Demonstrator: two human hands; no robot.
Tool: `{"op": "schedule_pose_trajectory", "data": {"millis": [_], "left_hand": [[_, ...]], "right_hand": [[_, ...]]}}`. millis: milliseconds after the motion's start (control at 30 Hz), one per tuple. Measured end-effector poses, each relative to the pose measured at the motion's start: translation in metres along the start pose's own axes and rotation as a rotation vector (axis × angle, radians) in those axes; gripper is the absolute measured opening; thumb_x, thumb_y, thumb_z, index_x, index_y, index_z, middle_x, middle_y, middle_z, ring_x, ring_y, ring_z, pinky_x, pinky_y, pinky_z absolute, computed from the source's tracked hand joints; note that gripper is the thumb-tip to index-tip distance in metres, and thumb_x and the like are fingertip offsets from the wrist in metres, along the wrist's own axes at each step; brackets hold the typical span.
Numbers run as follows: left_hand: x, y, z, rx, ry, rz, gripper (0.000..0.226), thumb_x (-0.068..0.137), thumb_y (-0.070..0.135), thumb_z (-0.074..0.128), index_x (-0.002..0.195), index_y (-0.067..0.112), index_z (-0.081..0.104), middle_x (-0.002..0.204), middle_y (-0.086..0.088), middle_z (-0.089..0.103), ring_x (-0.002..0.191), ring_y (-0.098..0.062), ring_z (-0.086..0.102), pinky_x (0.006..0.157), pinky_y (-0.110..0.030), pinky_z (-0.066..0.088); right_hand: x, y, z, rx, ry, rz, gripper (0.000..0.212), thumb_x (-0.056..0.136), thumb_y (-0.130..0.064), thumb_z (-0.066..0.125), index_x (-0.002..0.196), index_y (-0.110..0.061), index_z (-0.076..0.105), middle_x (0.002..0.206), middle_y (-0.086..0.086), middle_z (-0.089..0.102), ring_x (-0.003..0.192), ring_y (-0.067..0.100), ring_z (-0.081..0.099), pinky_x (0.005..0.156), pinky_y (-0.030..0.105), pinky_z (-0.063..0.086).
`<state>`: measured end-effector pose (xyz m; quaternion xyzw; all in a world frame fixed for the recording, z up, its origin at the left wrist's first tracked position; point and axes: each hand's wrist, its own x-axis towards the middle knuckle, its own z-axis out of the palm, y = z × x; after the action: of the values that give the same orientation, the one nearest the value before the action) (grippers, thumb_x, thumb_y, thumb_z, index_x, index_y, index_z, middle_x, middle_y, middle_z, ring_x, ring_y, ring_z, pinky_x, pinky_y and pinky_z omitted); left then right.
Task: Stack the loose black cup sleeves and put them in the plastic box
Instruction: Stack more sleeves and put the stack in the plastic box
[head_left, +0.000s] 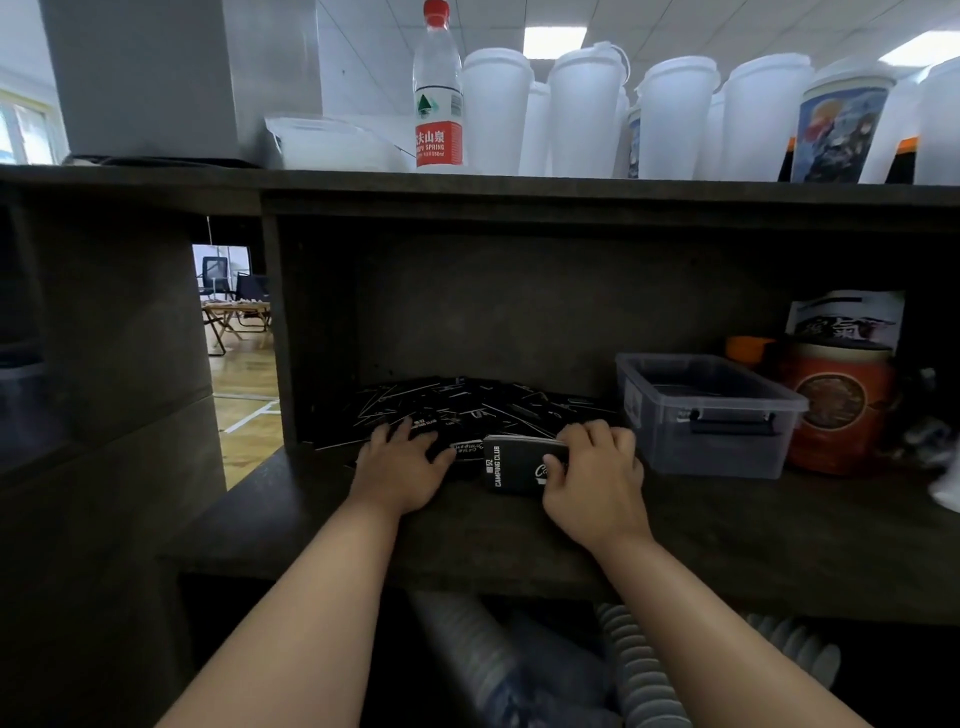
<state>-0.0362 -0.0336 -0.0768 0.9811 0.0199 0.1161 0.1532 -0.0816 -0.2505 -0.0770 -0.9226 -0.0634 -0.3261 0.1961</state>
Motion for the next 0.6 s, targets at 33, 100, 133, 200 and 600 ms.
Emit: {"op": "schedule_pose_trajectory", "data": {"millis": [33, 100, 133, 200, 600], "left_hand": [[-0.001, 0.001, -0.002, -0.024, 0.001, -0.006, 0.063, 0.093, 0.064, 0.037, 0.147, 0.030, 0.037, 0.159, -0.004, 0.023, 0.146, -0.029, 0.010, 0.116, -0.042, 0.015], [-0.002, 0.000, -0.002, -0.103, 0.038, -0.015, 0.064, 0.087, 0.066, 0.050, 0.136, 0.025, 0.050, 0.150, -0.007, 0.037, 0.145, -0.024, 0.017, 0.114, -0.038, 0.019], [-0.002, -0.002, -0.001, -0.115, 0.054, -0.004, 0.066, 0.083, 0.068, 0.054, 0.132, 0.024, 0.053, 0.147, -0.007, 0.041, 0.144, -0.023, 0.020, 0.113, -0.037, 0.020], [-0.002, -0.003, 0.001, -0.142, 0.055, 0.014, 0.072, 0.077, 0.072, 0.057, 0.132, 0.026, 0.052, 0.144, -0.006, 0.044, 0.142, -0.023, 0.026, 0.112, -0.038, 0.023], [-0.013, -0.004, -0.004, -0.316, 0.207, 0.162, 0.045, 0.085, 0.061, 0.057, 0.112, 0.027, 0.068, 0.103, 0.006, 0.069, 0.098, -0.013, 0.061, 0.090, -0.033, 0.047]], "right_hand": [[0.000, 0.000, 0.000, 0.013, -0.023, 0.000, 0.034, 0.093, -0.035, 0.053, 0.126, -0.025, 0.052, 0.129, -0.004, 0.046, 0.124, 0.019, 0.030, 0.106, 0.046, 0.035], [0.001, 0.001, 0.001, 0.042, -0.064, 0.005, 0.034, 0.094, -0.032, 0.052, 0.128, -0.027, 0.050, 0.130, -0.007, 0.049, 0.127, 0.019, 0.029, 0.107, 0.051, 0.033], [0.001, 0.001, 0.001, 0.047, -0.071, 0.007, 0.034, 0.094, -0.031, 0.052, 0.128, -0.027, 0.050, 0.130, -0.007, 0.051, 0.127, 0.020, 0.030, 0.107, 0.052, 0.033], [0.001, 0.000, 0.002, 0.043, -0.062, 0.011, 0.032, 0.094, -0.029, 0.052, 0.126, -0.026, 0.050, 0.127, -0.006, 0.052, 0.126, 0.020, 0.031, 0.106, 0.050, 0.035], [-0.002, -0.002, -0.003, 0.116, 0.098, -0.053, 0.021, 0.095, -0.033, 0.051, 0.110, -0.020, 0.060, 0.100, -0.004, 0.062, 0.103, 0.017, 0.047, 0.079, 0.035, 0.040]]}}
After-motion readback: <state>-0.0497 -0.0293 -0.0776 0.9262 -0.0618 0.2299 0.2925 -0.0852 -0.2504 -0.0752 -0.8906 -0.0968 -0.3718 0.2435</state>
